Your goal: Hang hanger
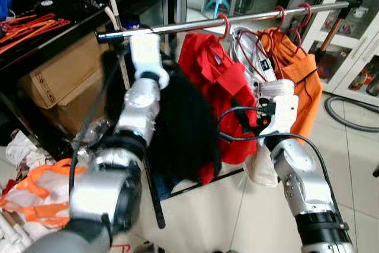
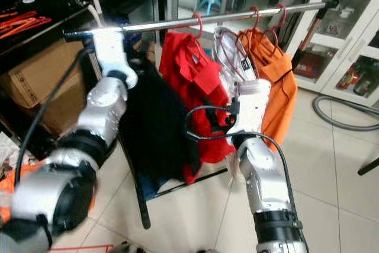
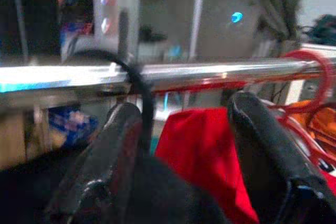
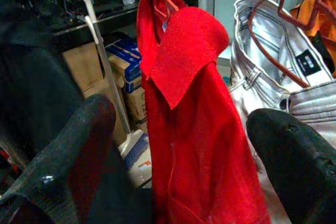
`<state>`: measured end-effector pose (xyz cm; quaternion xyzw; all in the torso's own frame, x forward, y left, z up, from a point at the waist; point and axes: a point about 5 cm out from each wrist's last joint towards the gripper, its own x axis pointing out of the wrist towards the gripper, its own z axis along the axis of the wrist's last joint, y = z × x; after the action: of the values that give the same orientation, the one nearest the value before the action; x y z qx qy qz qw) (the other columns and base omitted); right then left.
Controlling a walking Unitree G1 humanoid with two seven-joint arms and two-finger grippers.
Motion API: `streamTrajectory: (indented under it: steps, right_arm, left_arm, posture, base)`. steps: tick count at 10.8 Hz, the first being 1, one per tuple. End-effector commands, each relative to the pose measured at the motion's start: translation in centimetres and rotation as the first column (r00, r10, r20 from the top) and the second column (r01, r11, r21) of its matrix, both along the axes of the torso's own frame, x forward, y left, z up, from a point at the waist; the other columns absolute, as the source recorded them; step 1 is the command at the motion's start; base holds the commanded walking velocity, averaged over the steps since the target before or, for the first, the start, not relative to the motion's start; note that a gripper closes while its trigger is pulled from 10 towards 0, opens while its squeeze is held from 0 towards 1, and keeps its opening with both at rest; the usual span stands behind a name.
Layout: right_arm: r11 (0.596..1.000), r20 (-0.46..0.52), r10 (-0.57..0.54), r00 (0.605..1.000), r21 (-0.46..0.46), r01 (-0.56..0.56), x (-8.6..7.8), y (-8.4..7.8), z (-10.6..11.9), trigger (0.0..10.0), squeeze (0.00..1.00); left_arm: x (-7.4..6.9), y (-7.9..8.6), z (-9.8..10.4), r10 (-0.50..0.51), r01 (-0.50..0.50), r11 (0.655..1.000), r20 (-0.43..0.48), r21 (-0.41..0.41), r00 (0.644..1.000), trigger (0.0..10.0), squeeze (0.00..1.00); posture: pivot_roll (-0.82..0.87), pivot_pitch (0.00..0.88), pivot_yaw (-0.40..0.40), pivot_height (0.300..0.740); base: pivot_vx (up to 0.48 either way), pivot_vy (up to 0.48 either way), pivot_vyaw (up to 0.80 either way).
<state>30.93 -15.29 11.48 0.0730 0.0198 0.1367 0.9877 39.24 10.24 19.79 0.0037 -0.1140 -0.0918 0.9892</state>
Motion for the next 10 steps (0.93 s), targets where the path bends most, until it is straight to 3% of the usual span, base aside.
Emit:
streamTrajectory:
  steps: [1,2,4,6,7,8,9,10]
  right_arm:
    - [1.0,0.002,0.001,1.0,0.004,-0.001,0.3,0.0,0.2,10.0,0.0]
    - [1.0,0.005,-0.028,1.0,-0.009,0.028,0.3,-0.2,0.0,10.0,0.0]
    - [0.984,0.056,-0.145,0.988,-0.1,0.15,0.1,-1.4,-0.3,10.0,0.0]
    - [0.934,0.108,-0.337,0.935,-0.09,0.347,-1.2,-4.3,-0.3,10.0,0.0]
    - [0.903,0.138,-0.408,0.902,-0.085,0.421,-2.6,-5.6,-0.7,10.0,0.09]
    - [0.913,0.121,-0.376,0.919,-0.121,0.39,-3.4,-5.3,-1.4,10.0,0.77]
    - [0.918,0.096,-0.356,0.93,-0.149,0.367,-3.9,-4.9,-2.4,10.0,1.0]
    - [0.931,0.074,-0.298,0.952,-0.196,0.307,-3.5,-3.8,-3.2,10.0,0.19]
  left_arm:
    - [-0.9,-1.2,0.7,-0.078,0.062,0.987,0.106,0.145,0.991,10.0,1.0]
    - [-1.7,-1.4,-0.4,-0.127,0.104,0.978,0.12,0.183,0.985,10.0,1.0]
    - [-4.3,-0.8,-1.9,-0.194,0.182,0.976,0.101,0.117,0.976,10.0,1.0]
    - [-7.7,1.8,-2.4,-0.124,0.113,0.99,0.152,0.078,0.981,10.0,1.0]
    - [-9.7,3.3,-4.0,-0.026,0.018,0.997,0.104,0.08,0.994,10.0,1.0]
    - [-11.1,3.8,-5.5,0.009,-0.015,0.996,0.066,0.092,0.998,10.0,1.0]
    - [-12.6,3.6,-7.3,-0.014,0.017,0.998,-0.041,0.058,0.999,10.0,1.0]
    - [-12.6,3.3,-6.6,-0.01,0.01,0.997,0.007,0.075,1.0,10.0,0.0]
  posture:
    - [-0.04,0.0,-0.022,0.74]
    - [-0.04,0.0,-0.022,0.74]
    - [-0.04,0.0,-0.003,0.74]
    - [-0.05,0.0,0.012,0.74]
    - [-0.04,0.0,0.003,0.74]
    - [-0.04,0.0,-0.003,0.74]
    - [-0.02,0.0,-0.019,0.74]
    - [-0.01,0.0,-0.024,0.74]
  base:
    - [0.0,0.0,0.0]
    - [0.0,0.0,0.0]
    - [0.0,0.0,0.0]
    - [0.0,0.0,0.0]
    - [0.0,0.0,0.0]
    - [0.0,0.0,0.0]
    - [0.0,0.0,0.0]
    - [0.0,0.0,0.0]
